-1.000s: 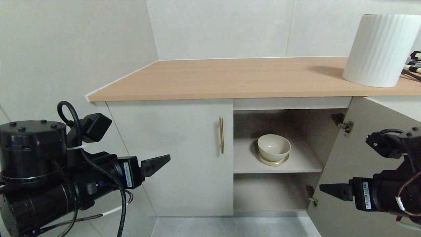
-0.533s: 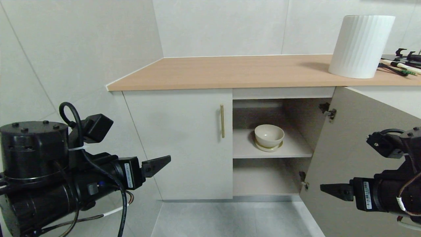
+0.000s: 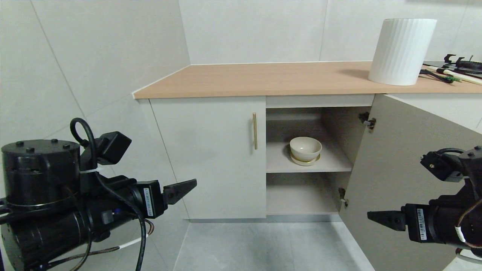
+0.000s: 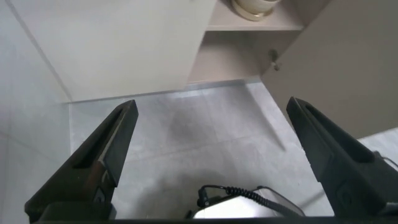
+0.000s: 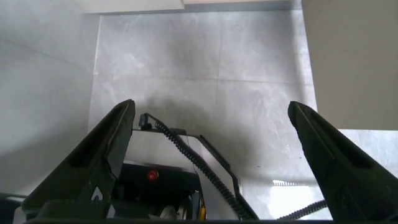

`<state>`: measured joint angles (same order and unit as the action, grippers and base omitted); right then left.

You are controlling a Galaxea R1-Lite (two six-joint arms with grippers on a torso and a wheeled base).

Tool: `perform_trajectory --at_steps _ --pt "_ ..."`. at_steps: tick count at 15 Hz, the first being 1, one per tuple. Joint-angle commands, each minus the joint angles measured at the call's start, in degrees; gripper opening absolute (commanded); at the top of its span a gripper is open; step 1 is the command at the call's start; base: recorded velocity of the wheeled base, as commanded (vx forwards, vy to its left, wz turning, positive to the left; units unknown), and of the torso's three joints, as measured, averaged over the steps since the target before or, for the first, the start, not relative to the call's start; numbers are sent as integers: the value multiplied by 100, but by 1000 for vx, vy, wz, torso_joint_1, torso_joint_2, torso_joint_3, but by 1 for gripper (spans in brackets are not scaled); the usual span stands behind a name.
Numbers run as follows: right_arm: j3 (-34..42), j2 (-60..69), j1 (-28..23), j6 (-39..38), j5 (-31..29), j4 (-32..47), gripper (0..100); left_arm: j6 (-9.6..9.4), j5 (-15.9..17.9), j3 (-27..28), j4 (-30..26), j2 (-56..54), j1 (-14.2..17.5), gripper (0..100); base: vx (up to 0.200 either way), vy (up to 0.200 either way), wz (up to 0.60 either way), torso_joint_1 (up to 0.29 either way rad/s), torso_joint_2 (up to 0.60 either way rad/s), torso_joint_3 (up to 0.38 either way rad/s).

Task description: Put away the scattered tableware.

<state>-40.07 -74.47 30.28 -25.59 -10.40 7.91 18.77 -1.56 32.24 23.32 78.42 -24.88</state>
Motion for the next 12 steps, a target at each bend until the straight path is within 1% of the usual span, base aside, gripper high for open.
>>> perform_trajectory --at_steps 1,7,12 --pt "-1 -15 4 1 3 0 100 4 -2 1 6 6 -8 100 0 0 0 0 0 0" --pt "-10 38 4 10 -6 70 100 4 -20 10 6 15 -8 100 0 0 0 0 0 0" --pt "-45 161 4 212 12 448 100 4 -20 10 6 15 -8 100 0 -200 0 4 1 4"
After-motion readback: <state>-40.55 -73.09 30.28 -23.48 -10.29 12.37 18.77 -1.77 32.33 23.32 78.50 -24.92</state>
